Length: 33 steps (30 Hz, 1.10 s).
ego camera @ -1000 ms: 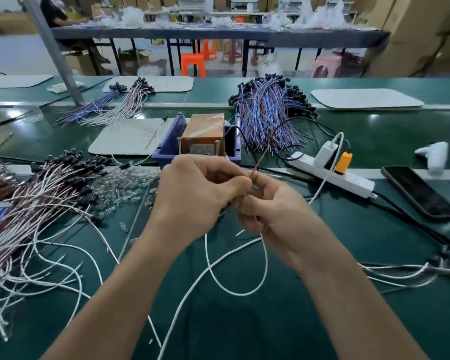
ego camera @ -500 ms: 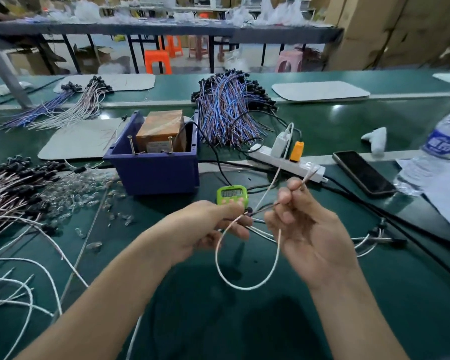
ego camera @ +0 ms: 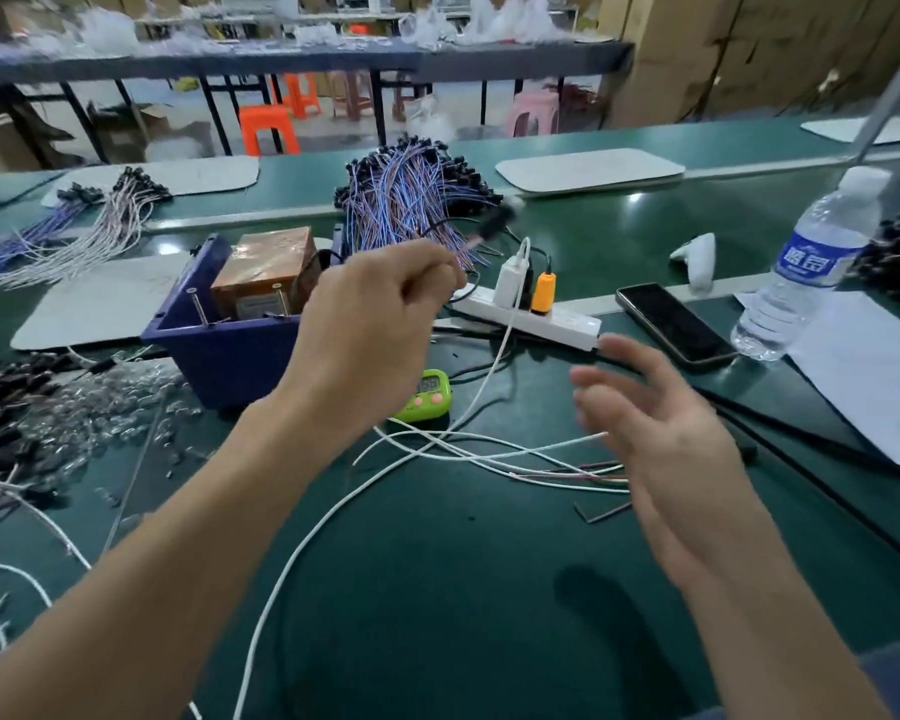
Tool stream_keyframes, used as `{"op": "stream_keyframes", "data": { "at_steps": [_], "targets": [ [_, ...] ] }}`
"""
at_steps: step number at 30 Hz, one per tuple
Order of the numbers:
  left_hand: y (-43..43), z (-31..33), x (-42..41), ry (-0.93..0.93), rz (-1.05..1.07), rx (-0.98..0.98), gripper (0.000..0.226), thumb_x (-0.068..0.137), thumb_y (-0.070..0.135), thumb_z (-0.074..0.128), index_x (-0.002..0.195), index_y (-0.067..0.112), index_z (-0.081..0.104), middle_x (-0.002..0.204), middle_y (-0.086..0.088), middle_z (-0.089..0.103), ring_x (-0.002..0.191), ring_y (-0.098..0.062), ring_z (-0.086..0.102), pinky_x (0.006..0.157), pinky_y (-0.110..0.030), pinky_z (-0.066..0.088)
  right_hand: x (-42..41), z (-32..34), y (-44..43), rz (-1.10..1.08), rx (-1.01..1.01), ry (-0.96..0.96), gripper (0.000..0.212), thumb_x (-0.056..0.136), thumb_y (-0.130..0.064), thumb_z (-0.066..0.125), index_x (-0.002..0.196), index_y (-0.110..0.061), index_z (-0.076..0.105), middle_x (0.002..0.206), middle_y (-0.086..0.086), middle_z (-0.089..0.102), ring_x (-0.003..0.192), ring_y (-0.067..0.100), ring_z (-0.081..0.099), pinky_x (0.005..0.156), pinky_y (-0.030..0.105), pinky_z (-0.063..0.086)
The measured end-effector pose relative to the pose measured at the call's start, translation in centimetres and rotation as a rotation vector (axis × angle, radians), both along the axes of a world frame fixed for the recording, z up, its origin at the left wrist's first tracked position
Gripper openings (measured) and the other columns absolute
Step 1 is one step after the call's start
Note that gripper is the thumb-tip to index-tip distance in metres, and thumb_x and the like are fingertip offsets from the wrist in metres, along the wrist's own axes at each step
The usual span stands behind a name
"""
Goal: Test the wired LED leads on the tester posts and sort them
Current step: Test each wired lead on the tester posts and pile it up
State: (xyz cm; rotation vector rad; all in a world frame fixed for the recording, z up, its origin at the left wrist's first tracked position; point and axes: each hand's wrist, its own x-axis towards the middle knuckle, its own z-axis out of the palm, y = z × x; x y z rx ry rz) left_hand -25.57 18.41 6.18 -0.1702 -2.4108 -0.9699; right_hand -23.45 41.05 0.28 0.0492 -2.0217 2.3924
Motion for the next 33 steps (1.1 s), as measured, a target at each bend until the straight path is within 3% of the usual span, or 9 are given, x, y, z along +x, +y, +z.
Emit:
{"op": "stream_keyframes", "data": {
  "at_steps": [2,5,10,13,20,24,26,29,33],
  "targets": [
    [1.6,0.9,0.8,0.135,0.035,-0.416,0.024,0.105,0.035,0.052,0.097,0.028,0.073,0.068,0.013,0.067,0.054,-0.012,0.058,0.054,-0.029,0.044,-0.5,1.1,-1.1,-0.253,0.196,0.155,0.058,0.071,-0.028,0.08,0.125,-0.042,0.062,0.109,-0.01,0.073,0.104,0.005,0.066,0.099,0.031,0.049],
    [3.7,1.2,0.7,0.081,-0.042,-0.681,0.026,0.106,0.037,0.046,0.096,0.028,0.068,0.079,0.007,0.069,0.068,-0.022,0.065,0.06,-0.035,0.049,-1.0,2.3,-1.6,-0.274,0.392,0.325,0.073,0.071,-0.035,0.079,0.134,-0.056,0.048,0.113,-0.021,0.067,0.101,0.001,0.064,0.088,0.018,0.051],
    [5.0,0.7,-0.2,-0.139,-0.279,-0.568,0.027,0.101,0.042,0.05,0.107,0.03,0.073,0.09,0.003,0.073,0.084,-0.023,0.065,0.075,-0.04,0.051,-2.5,1.9,0.5,0.004,0.433,0.3,0.023,0.083,-0.015,0.076,0.098,-0.033,0.078,0.083,-0.012,0.076,0.068,0.005,0.067,0.065,0.021,0.055],
    [4.0,0.1,-0.8,-0.171,-0.251,-0.479,0.015,0.098,0.04,0.064,0.099,0.032,0.077,0.072,0.013,0.066,0.068,-0.011,0.056,0.068,-0.034,0.045,-3.5,0.7,3.7,-0.084,0.52,0.27,0.028,0.083,-0.006,0.078,0.085,-0.034,0.08,0.078,-0.009,0.076,0.07,0.005,0.068,0.068,0.018,0.054],
    [1.2,-2.4,-0.4,-0.11,-0.167,-0.476,0.018,0.096,0.036,0.068,0.108,0.046,0.077,0.1,0.019,0.078,0.092,-0.013,0.07,0.075,-0.033,0.054,-4.2,-3.1,9.8,-0.277,0.756,0.17,0.035,0.079,-0.01,0.083,0.072,-0.044,0.078,0.067,-0.011,0.069,0.055,0.004,0.054,0.054,0.016,0.042],
    [0.8,-5.9,-0.3,-0.051,-0.135,-0.56,0.013,0.095,0.037,0.07,0.102,0.042,0.08,0.083,0.016,0.072,0.075,-0.013,0.07,0.056,-0.029,0.048,-4.5,-4.7,9.9,-0.351,0.916,0.24,0.036,0.076,-0.002,0.083,0.074,-0.038,0.079,0.078,-0.02,0.063,0.085,-0.005,0.061,0.076,-0.002,0.036],
    [1.1,-7.9,-0.1,-0.067,-0.143,-0.572,0.009,0.093,0.034,0.074,0.094,0.039,0.081,0.083,0.015,0.069,0.074,-0.013,0.068,0.052,-0.028,0.047,-4.9,-5.7,10.0,-0.33,1.007,0.223,0.031,0.079,-0.002,0.082,0.078,-0.033,0.08,0.089,-0.012,0.065,0.096,0.008,0.062,0.088,0.008,0.04],
    [1.1,-10.7,-0.1,-0.136,-0.147,-0.547,0.009,0.088,0.026,0.08,0.089,0.034,0.082,0.096,0.019,0.071,0.09,-0.011,0.068,0.06,-0.028,0.05,-5.3,-7.0,10.4,-0.281,1.084,0.171,0.028,0.083,0.001,0.076,0.084,-0.026,0.083,0.105,0.006,0.069,0.106,0.025,0.063,0.1,0.034,0.048],
    [0.4,-12.7,-0.3,-0.251,-0.112,-0.407,0.014,0.089,0.023,0.079,0.098,0.033,0.082,0.102,0.023,0.069,0.101,-0.013,0.065,0.075,-0.034,0.052,-5.3,-8.1,10.7,-0.267,1.077,0.181,0.03,0.087,0.006,0.068,0.088,-0.019,0.083,0.103,-0.002,0.073,0.114,0.025,0.061,0.104,0.025,0.04]
  ]
}}
